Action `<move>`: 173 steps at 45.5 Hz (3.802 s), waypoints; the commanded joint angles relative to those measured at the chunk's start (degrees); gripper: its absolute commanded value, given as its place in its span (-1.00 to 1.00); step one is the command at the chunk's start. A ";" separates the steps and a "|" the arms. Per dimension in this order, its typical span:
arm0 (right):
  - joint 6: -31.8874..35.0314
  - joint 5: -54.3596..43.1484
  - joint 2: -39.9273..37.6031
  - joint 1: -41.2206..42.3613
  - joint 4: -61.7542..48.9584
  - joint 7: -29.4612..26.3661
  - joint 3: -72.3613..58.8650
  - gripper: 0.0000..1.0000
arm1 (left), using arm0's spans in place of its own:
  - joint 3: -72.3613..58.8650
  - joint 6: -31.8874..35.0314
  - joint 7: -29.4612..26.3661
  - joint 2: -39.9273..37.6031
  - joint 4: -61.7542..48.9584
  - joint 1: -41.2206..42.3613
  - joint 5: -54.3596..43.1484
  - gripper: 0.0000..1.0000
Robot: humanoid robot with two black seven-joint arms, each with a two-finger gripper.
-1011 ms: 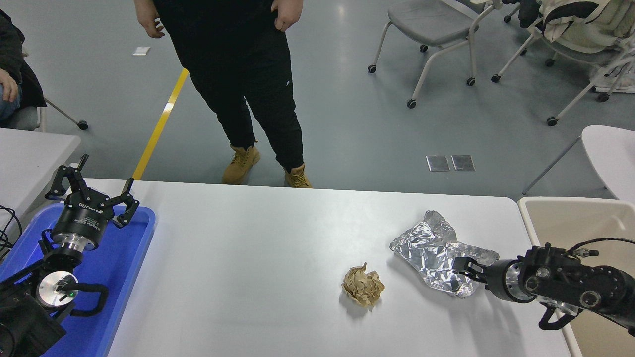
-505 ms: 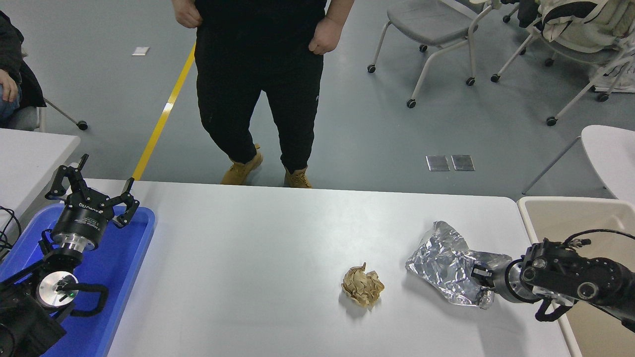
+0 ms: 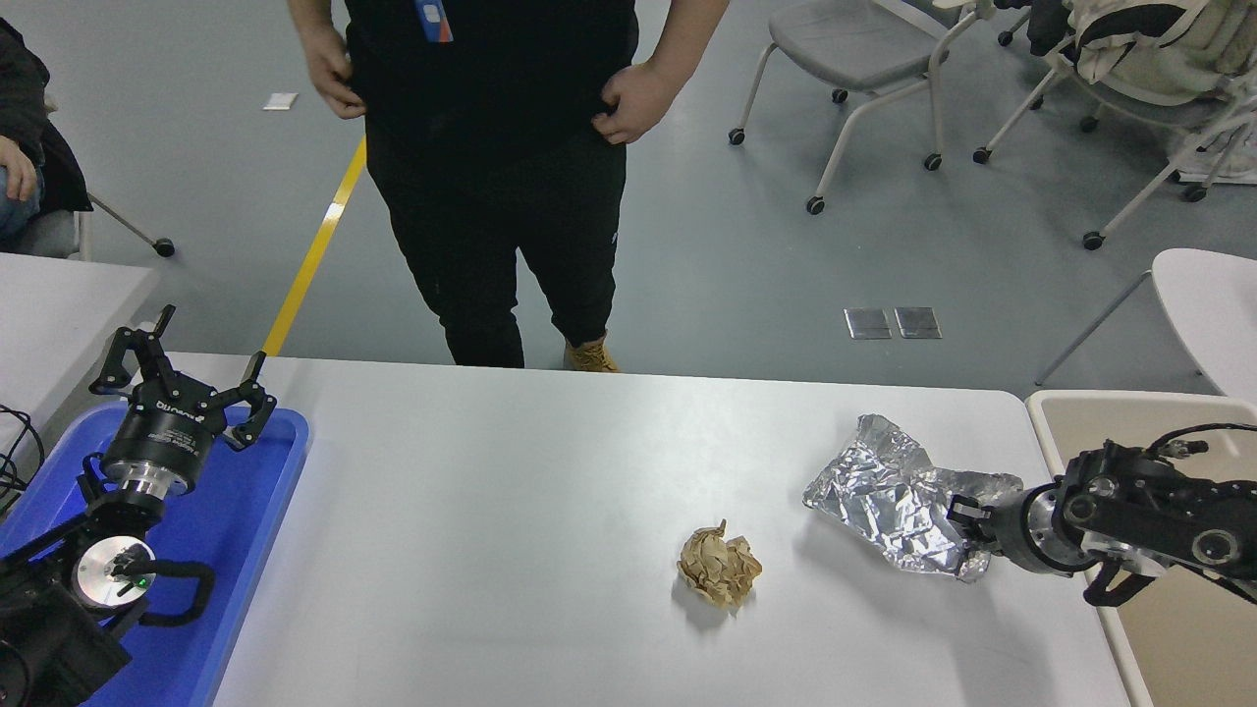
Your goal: Clean the table surface
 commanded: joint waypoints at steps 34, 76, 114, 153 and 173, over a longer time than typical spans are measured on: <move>28.61 0.05 -41.28 24.70 18.43 -0.23 0.29 -1.00 | 0.00 -0.01 0.00 0.00 0.00 0.01 0.00 1.00; 27.39 -1.01 -39.10 23.12 3.85 -0.15 -1.20 -1.00 | 0.00 -0.01 0.00 0.00 0.09 0.01 0.00 1.00; -0.92 12.26 -3.77 -6.23 -34.91 -0.06 -0.59 -1.00 | 0.00 -0.01 0.00 0.00 0.00 0.01 0.00 1.00; -8.83 24.39 19.97 -15.38 -59.44 0.03 -0.42 -1.00 | 0.00 0.07 0.00 0.00 0.09 0.01 0.00 1.00; -9.79 25.54 21.03 -16.00 -60.15 0.12 -0.24 0.73 | 0.00 0.07 0.00 0.00 0.00 0.01 0.00 1.00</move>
